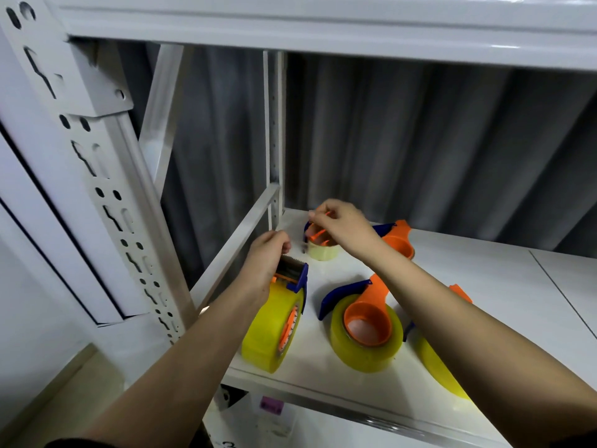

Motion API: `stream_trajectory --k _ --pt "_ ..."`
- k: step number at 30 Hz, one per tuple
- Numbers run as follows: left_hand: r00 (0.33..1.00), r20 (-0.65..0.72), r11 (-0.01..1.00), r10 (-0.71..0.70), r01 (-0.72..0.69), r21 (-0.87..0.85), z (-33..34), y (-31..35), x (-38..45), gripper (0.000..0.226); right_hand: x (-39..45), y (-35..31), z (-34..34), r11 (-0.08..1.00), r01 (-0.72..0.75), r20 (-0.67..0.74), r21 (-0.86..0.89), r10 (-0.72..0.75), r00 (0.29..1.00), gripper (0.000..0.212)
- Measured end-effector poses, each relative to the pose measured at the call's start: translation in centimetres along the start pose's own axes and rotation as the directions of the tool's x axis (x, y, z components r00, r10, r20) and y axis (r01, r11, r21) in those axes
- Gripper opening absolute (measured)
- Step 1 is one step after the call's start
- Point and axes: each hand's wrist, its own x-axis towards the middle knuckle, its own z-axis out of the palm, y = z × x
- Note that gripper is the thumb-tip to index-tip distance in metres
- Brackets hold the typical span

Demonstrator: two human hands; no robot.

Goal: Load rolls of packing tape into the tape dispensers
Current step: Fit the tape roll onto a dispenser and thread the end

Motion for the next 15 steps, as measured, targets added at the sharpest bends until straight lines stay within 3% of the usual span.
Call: stream_trajectory --k 3,8,15 --pt "1.000 -0.007 1.000 -0.001 0.001 0.003 0.01 0.06 -0.07 0.010 -0.05 -0.12 0.09 0.953 0.155 -0.048 -0.260 -0.173 0.984 0.019" --pt "1.000 -0.012 1.000 0.015 -0.015 0.001 -0.03 -0.06 -0.12 0.008 0.54 -0.59 0.03 0.988 0.007 0.131 -0.156 0.014 0.991 0.021" --pt "1.000 -0.009 1.000 0.013 -0.012 0.012 -0.09 -0.13 0.08 0.012 0.68 -0.34 -0.14 0.972 -0.235 0.338 -0.001 0.222 0.915 0.025"
